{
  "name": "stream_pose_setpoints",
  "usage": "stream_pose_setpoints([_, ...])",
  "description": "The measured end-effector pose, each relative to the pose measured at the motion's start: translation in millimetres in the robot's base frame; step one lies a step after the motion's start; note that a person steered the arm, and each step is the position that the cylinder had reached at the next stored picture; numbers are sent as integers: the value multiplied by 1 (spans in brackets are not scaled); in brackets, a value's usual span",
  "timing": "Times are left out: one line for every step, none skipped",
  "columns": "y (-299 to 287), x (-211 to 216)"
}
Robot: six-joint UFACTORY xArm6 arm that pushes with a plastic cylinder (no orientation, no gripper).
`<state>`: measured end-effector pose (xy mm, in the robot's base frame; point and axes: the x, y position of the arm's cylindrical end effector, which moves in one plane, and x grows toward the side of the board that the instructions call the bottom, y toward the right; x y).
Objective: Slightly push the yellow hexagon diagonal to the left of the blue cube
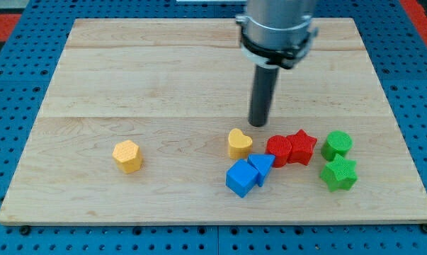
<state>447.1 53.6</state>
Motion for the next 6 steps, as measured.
stream_pose_setpoints([-63,-4])
stream_pose_setpoints([-121,10])
stream_pose_setpoints([-187,14])
stream_pose_setpoints([-214,63])
stream_pose_setpoints([-194,126])
stream_pose_setpoints([-170,150])
